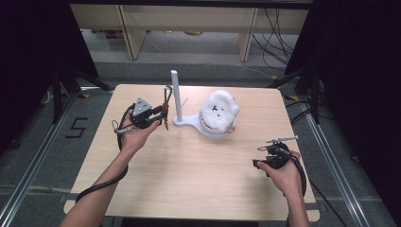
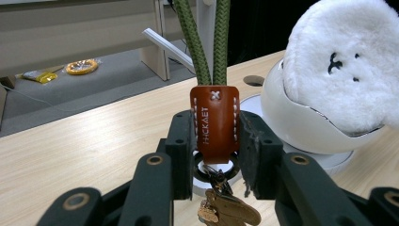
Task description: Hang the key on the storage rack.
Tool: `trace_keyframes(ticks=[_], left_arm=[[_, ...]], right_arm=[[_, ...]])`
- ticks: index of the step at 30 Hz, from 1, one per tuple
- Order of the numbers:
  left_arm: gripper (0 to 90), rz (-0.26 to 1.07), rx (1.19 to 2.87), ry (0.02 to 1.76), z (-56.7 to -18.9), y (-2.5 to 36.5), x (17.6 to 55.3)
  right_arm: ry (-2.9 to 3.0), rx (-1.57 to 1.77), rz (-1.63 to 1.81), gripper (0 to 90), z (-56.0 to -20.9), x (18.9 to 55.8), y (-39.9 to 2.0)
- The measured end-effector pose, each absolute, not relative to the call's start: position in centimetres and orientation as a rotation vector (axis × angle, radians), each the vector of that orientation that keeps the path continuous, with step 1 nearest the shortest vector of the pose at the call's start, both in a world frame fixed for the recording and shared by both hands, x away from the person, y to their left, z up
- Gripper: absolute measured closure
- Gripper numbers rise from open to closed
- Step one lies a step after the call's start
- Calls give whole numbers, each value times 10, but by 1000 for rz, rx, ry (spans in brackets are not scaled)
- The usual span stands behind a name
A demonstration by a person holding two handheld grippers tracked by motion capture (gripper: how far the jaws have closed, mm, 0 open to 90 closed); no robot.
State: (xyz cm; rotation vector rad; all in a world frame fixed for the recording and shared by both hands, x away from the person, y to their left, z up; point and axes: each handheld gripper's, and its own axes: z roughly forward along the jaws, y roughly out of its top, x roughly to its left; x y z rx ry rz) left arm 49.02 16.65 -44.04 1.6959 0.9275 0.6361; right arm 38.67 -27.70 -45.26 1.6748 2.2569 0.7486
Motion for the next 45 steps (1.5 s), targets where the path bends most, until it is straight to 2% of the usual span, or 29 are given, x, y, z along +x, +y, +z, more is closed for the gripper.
trace_keyframes(ticks=[23, 35, 41, 45], left_arm=[[654, 625, 1742, 926, -445, 156, 499], [585, 613, 1806, 916, -449, 163, 488], [516, 613, 1853, 931, -448, 179, 473], [508, 611, 1871, 945, -451, 192, 461]], right_arm=[[2233, 1740, 710, 402, -452, 385, -275], [2244, 1733, 736, 402, -452, 384, -276], [2240, 1694, 761, 402, -454, 385, -278], [2233, 1730, 728, 403, -453, 385, -278]])
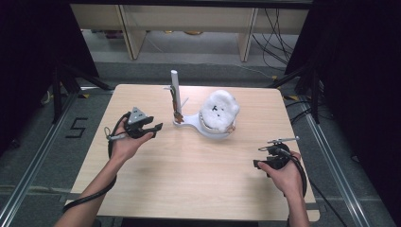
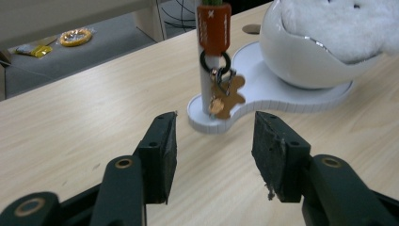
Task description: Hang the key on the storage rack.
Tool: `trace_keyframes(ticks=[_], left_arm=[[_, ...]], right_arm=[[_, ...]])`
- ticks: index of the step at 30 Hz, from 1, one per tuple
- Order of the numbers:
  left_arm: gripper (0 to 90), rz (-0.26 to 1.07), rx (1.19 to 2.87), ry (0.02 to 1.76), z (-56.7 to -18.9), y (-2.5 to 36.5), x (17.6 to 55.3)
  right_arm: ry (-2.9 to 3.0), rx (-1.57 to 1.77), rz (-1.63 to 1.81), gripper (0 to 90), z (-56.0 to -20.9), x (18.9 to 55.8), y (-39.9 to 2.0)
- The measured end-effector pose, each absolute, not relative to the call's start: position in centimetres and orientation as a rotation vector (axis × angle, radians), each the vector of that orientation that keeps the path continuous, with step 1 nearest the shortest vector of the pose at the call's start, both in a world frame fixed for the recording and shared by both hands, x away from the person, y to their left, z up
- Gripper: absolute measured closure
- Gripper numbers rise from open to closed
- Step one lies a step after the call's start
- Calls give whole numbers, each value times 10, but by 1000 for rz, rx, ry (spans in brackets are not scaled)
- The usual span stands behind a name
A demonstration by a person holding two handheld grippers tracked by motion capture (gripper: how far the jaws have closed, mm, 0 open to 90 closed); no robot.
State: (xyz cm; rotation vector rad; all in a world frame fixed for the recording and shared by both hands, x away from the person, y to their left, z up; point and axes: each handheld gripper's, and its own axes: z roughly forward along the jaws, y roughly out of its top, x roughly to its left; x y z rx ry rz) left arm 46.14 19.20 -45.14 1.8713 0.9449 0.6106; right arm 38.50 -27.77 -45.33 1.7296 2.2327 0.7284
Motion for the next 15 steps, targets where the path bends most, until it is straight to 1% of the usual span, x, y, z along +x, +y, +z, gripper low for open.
trace_keyframes(ticks=[10, 11, 12, 13, 15], left_arm=[[505, 613, 1852, 999, -467, 221, 432], [504, 609, 1830, 1014, -473, 228, 423], [502, 616, 1827, 1027, -476, 230, 419], [501, 620, 1826, 1031, -479, 232, 416], [500, 625, 1821, 1044, -486, 236, 408]], right_arm=[[2226, 1750, 726, 403, -455, 385, -276], [2250, 1684, 759, 403, -457, 386, -278], [2249, 1744, 738, 403, -455, 385, -276], [2281, 1739, 792, 403, -457, 386, -277], [2247, 1694, 732, 403, -459, 387, -276]])
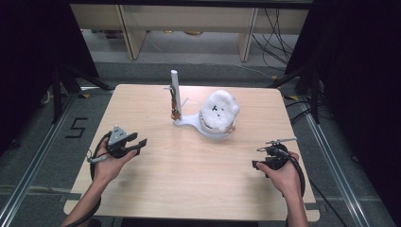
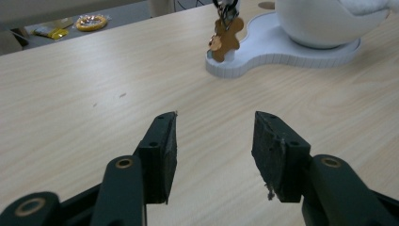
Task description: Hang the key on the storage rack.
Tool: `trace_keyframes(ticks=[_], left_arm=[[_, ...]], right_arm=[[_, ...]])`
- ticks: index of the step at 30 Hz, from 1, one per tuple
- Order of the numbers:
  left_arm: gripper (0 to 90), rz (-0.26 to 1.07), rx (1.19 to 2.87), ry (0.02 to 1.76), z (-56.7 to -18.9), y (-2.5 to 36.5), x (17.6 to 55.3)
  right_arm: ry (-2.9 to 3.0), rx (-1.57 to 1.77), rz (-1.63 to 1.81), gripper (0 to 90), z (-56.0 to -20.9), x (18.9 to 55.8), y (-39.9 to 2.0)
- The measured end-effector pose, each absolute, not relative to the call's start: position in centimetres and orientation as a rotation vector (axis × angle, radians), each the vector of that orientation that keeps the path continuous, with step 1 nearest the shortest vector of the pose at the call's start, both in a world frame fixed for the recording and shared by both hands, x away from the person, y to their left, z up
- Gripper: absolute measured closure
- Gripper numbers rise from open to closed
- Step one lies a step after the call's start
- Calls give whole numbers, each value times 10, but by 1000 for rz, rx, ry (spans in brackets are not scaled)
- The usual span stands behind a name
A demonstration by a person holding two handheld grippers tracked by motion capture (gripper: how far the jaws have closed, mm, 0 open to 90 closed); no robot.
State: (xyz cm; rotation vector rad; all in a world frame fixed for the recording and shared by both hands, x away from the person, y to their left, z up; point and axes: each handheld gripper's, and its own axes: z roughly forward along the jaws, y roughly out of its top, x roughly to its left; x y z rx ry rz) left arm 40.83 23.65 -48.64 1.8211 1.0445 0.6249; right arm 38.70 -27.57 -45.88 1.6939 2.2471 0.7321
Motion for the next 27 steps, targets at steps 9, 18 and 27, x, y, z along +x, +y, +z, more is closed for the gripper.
trace_keyframes(ticks=[9, 18, 27], left_arm=[[465, 634, 1771, 1100, -512, 251, 386], [416, 675, 1689, 1132, -523, 261, 373], [407, 692, 1674, 1130, -523, 262, 371]], right_arm=[[2267, 1682, 742, 403, -461, 388, -274], [2246, 1693, 728, 403, -461, 386, -274], [2245, 1694, 747, 404, -460, 385, -275]])
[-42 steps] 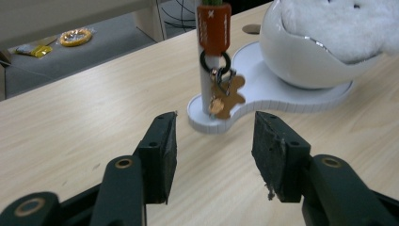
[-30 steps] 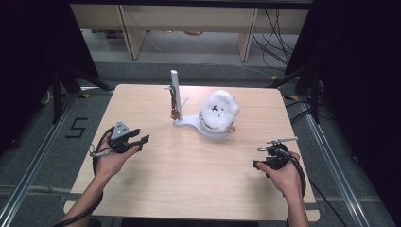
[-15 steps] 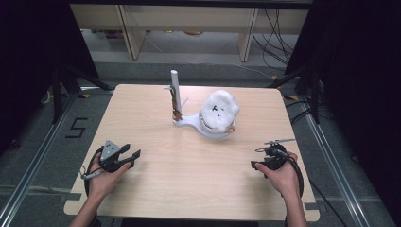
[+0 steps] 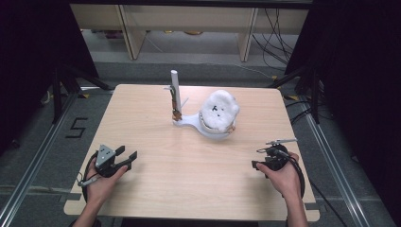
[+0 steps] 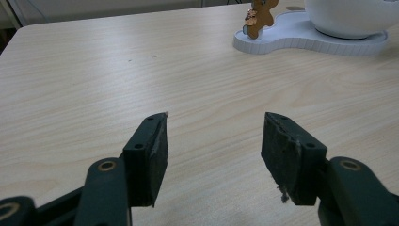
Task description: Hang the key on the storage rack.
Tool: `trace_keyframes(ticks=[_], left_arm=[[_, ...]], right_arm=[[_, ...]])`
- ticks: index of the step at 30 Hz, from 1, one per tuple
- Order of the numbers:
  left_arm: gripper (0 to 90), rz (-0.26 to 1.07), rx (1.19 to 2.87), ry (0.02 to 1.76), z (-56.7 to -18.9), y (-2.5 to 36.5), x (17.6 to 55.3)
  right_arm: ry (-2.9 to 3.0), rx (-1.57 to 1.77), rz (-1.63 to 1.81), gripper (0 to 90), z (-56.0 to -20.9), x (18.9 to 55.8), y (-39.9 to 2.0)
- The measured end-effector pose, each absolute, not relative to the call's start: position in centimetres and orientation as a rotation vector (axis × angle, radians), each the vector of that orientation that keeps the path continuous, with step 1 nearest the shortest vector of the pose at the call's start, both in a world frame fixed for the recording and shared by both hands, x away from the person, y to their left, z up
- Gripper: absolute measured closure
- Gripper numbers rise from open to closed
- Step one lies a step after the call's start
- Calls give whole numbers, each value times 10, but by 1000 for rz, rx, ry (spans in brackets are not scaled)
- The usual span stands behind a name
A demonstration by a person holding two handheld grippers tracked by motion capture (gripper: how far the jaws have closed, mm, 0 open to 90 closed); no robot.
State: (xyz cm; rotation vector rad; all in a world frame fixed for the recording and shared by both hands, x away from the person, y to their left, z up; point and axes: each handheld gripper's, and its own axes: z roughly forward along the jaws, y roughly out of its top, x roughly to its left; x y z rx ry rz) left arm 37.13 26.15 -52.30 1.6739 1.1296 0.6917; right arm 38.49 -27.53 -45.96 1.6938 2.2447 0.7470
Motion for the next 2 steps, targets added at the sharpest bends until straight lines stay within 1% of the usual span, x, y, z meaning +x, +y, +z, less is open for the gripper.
trace_keyframes(ticks=[2], left_arm=[[396, 695, 1678, 1133, -523, 261, 371]], right_arm=[[2238, 1681, 738, 406, -459, 384, -276]])
